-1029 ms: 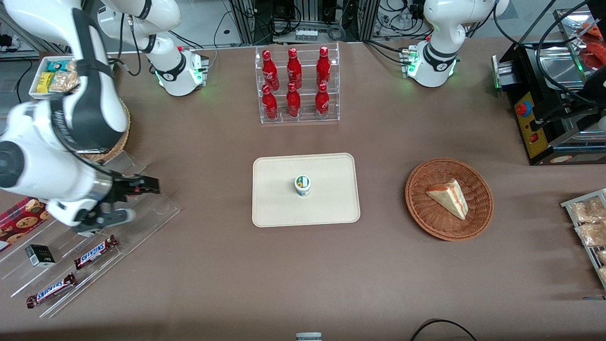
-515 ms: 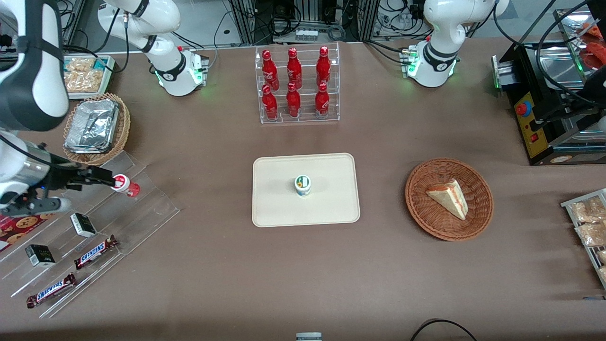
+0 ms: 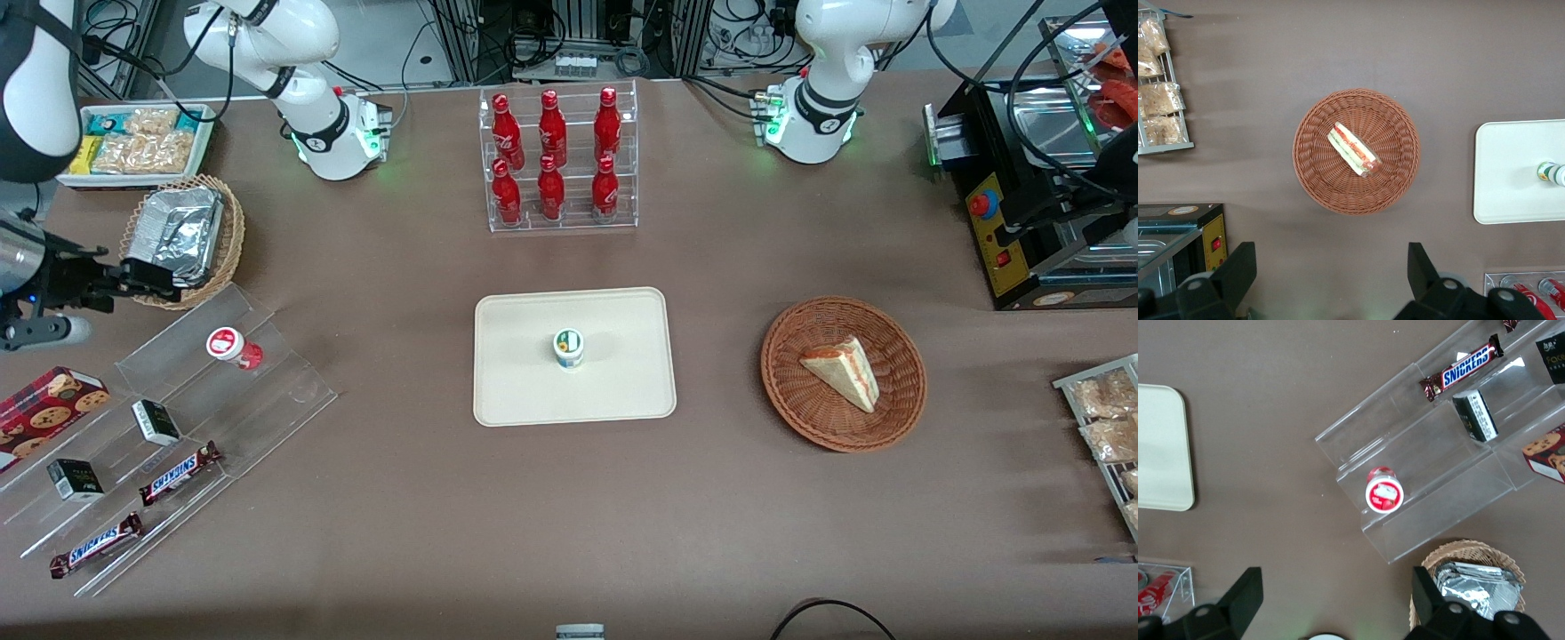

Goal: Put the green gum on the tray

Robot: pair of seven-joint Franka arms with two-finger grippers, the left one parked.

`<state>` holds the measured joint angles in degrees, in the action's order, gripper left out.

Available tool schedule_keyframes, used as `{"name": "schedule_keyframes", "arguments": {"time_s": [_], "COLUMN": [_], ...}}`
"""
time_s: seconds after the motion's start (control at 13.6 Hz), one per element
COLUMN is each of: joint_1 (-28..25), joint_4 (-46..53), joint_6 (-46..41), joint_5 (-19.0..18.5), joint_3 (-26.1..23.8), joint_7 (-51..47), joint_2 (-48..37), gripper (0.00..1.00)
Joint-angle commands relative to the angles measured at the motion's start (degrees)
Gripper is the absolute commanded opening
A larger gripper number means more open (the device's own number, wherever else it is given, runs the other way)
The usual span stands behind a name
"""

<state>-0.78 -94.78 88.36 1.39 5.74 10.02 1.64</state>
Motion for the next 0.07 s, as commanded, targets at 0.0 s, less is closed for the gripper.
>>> {"name": "schedule_keyframes", "arguments": {"time_s": [0.0], "joint_1": [0.8], "joint_4": [-1.7], "joint_6": [-2.0], "joint_5": [-0.9], "joint_3": [-0.7], "joint_7": [0.4], "joint_2": [-2.4], "gripper": [0.99]}}
